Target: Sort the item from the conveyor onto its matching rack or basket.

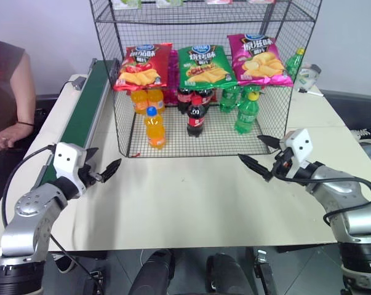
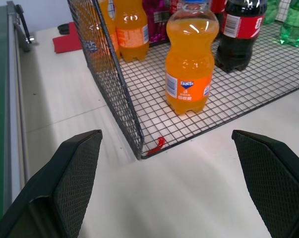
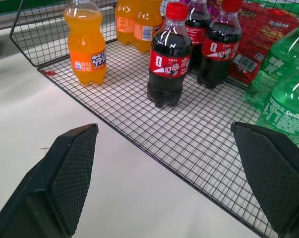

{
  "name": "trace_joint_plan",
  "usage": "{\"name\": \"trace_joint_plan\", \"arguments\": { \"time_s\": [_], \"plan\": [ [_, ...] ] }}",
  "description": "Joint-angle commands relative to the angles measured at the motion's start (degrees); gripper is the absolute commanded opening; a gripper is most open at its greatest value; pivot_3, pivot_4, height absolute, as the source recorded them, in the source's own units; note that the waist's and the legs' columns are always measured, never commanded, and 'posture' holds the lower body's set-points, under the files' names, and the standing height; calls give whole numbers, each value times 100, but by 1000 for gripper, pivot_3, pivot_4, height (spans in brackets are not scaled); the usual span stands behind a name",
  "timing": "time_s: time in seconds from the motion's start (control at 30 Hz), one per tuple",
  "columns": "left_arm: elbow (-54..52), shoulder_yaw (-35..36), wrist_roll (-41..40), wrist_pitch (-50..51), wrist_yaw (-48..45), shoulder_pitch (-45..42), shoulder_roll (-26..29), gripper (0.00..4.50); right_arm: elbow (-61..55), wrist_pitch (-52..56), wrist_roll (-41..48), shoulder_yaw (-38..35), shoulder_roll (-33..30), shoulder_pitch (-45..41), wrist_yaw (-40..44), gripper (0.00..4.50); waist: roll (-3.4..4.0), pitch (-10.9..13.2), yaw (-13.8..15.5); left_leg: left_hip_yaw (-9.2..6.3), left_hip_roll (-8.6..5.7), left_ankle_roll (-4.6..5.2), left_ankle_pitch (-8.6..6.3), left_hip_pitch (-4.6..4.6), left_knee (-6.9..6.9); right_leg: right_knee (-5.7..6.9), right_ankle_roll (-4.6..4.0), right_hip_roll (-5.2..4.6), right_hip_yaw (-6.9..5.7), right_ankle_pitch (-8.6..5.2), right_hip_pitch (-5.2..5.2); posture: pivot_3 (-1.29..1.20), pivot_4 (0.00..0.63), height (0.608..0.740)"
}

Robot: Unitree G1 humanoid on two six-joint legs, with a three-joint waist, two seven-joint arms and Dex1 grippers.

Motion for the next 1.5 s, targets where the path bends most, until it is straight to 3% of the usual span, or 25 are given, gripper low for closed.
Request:
{"name": "trace_joint_plan", "arguments": {
  "time_s": [0.03,1.5],
  "plan": [
    [-41,197,-24,-141,-40,4,45,4375,-190,-122,11,-48,43,27,-34,4500,0,0,0,0,0,0,0,0,0,0,0,0,0,0,0,0,150,740],
    [66,400,246,-143,701,-69,-100,4375,319,-437,-185,397,431,-531,-11,4500,0,0,-2,0,0,0,0,0,-3,-2,1,1,0,1,-2,0,150,740]
  ]
}}
